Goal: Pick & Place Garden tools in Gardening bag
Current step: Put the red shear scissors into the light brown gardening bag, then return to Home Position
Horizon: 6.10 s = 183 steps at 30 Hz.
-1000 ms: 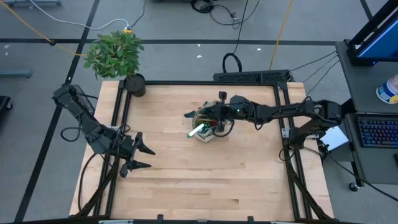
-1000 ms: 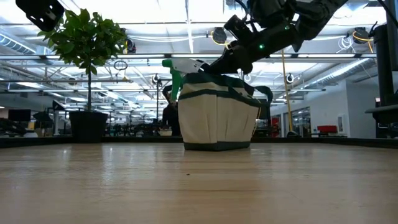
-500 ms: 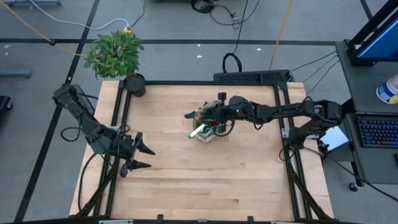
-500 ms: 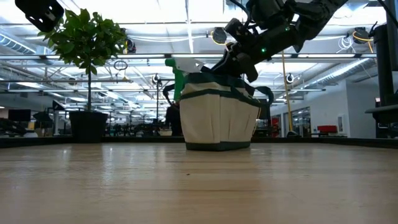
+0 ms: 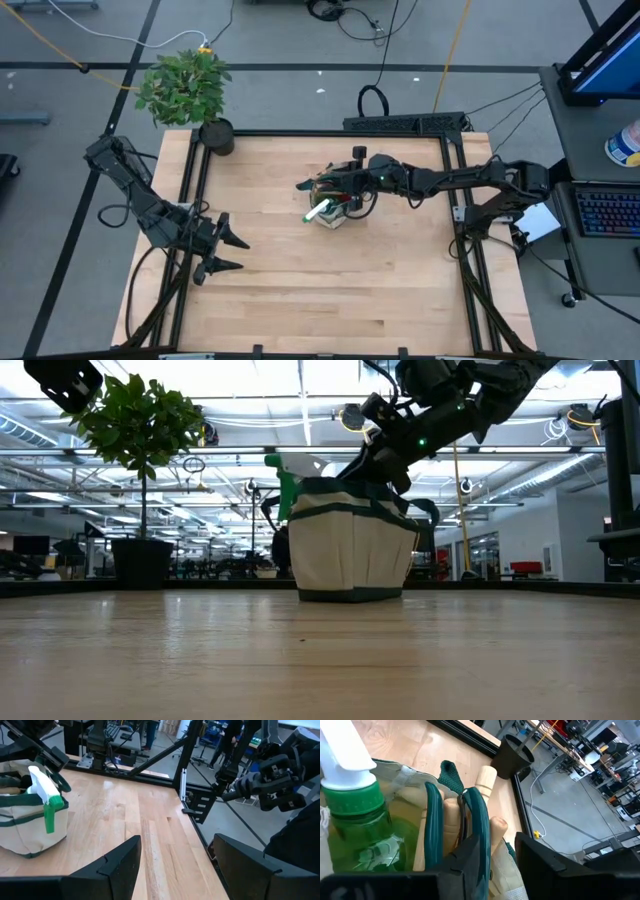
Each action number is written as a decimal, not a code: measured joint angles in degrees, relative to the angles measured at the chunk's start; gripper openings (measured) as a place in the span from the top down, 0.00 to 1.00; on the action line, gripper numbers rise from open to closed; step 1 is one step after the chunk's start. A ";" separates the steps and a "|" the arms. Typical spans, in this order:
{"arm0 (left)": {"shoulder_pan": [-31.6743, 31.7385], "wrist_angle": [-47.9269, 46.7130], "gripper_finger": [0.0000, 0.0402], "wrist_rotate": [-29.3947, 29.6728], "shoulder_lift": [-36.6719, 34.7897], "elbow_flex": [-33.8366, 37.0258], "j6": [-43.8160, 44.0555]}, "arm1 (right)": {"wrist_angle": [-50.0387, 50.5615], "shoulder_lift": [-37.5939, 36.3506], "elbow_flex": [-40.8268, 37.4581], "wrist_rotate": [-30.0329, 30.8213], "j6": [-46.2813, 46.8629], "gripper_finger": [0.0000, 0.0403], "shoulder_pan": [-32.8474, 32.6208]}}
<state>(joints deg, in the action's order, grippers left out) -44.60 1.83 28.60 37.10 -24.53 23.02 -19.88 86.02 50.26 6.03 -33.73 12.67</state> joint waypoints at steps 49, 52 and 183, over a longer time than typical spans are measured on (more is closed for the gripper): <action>20.40 -9.89 0.36 -22.64 -12.26 -0.02 -13.58 | 13.18 -21.17 0.00 -13.65 33.09 1.00 -6.08; 21.21 -14.07 0.36 -22.44 -17.87 -0.02 -14.67 | 15.16 -22.66 0.00 -13.60 33.09 1.00 -6.04; 21.22 -12.31 0.36 -12.50 -36.81 14.62 -21.04 | 33.55 -85.85 -39.80 -7.55 39.05 1.00 -5.40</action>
<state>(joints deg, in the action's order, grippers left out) -23.38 -10.48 16.10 0.30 -9.91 1.98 13.67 0.16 10.46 -1.52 5.32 7.27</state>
